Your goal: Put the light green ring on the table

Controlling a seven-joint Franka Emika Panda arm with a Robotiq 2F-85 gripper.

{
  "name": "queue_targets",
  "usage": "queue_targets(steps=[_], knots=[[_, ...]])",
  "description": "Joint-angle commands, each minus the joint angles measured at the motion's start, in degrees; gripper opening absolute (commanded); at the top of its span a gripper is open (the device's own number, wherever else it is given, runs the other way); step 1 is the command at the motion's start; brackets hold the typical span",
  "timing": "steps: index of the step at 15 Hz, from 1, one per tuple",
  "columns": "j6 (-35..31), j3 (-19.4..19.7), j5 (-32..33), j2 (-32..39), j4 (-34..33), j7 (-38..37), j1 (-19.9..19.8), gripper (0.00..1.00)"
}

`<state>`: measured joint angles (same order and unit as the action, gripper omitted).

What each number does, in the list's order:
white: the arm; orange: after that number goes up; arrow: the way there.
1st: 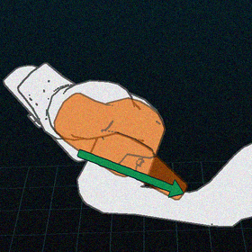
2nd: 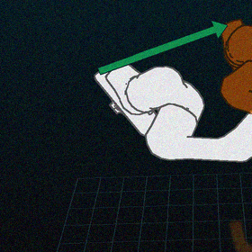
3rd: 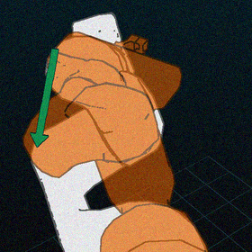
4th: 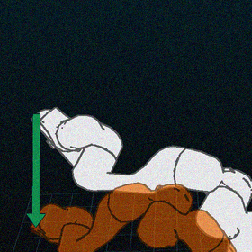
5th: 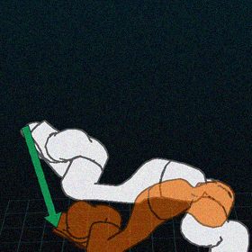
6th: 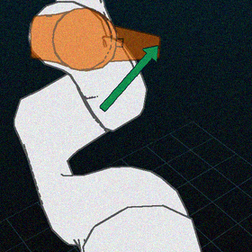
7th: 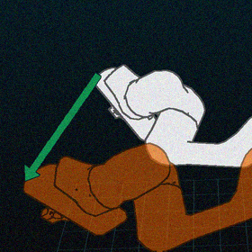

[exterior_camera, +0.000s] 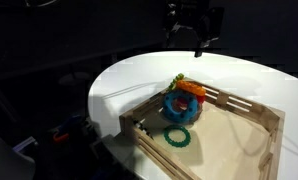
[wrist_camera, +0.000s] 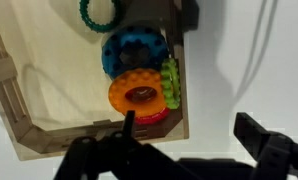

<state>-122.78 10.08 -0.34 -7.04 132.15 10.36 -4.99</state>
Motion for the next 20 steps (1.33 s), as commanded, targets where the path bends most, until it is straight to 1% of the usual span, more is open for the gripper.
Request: queue_targets(steps=[1, 7, 14, 15, 17, 18, 19, 20], knots=[[0.7, -1.0, 1.2, 2.6, -1.4, -1.6, -0.8, 1.0], [0.6, -1.0, 2.0, 5.6, -1.3, -1.8, -1.0, 1.0], [0.6, -1.2, 2.7, 7.3, -1.1, -2.2, -1.0, 1.0], [0.6, -1.3, 2.8, 7.5, -1.1, -2.2, -1.0, 0.93], [0.7, -1.3, 2.9, 7.8, -1.1, -2.3, -1.0, 0.84], [0.7, -1.4, 3.1, 7.9, -1.2, -2.4, -1.0, 0.84], [0.7, -1.4, 3.1, 7.9, -1.2, -2.5, -1.0, 0.72], [0.8, -1.5, 3.3, 7.9, -1.2, -2.7, -1.0, 0.71]])
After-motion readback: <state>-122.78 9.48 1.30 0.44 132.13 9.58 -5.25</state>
